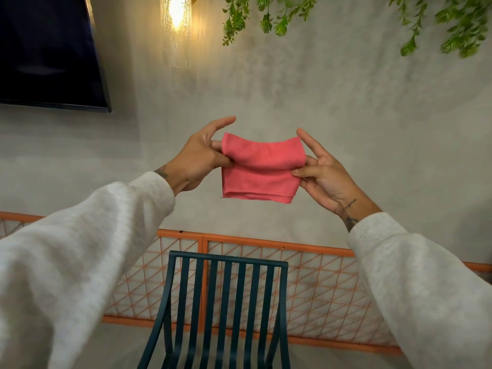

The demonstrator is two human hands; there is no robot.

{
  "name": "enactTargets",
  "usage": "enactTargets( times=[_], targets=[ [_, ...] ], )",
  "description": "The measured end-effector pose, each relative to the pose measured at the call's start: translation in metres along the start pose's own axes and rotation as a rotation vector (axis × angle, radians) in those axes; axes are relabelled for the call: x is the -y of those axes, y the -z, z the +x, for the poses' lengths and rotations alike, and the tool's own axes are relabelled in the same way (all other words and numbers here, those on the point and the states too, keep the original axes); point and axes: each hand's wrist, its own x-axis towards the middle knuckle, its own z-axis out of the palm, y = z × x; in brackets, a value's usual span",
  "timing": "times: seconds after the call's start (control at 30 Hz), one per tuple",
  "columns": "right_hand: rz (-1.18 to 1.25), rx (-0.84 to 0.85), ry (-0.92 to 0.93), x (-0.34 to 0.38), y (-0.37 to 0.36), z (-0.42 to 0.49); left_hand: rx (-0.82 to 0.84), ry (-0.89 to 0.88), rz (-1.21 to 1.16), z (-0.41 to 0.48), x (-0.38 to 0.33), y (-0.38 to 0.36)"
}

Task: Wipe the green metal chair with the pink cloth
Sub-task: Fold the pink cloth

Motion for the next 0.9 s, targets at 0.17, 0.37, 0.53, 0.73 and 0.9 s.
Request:
enactTargets(
  times=[0.17, 0.37, 0.53, 0.73, 0.9],
  targets=[
    [0.022, -0.044, 0.034, 0.006, 0.001, -0.001, -0.001, -0.062, -0.042, 0.004, -0.009, -0.003],
    [-0.036, -0.117, 0.045, 0.009, 0.001, -0.002, 0.009, 0.0, 0.021, 0.002, -0.012, 0.002],
    [-0.11, -0.029, -0.05, 0.007, 0.002, -0.006, 0.135, 0.09, 0.104, -0.003, -0.015, 0.007],
    [-0.088, 0.026, -0.07, -0.001, 0.004, -0.007, 0.16, 0.11, 0.13, -0.005, -0.016, 0.014],
    [-0.128, 0.096, -0.147, -0.005, 0.004, -0.008, 0.159, 0.175, 0.116, -0.008, -0.014, 0.021]
  ],
)
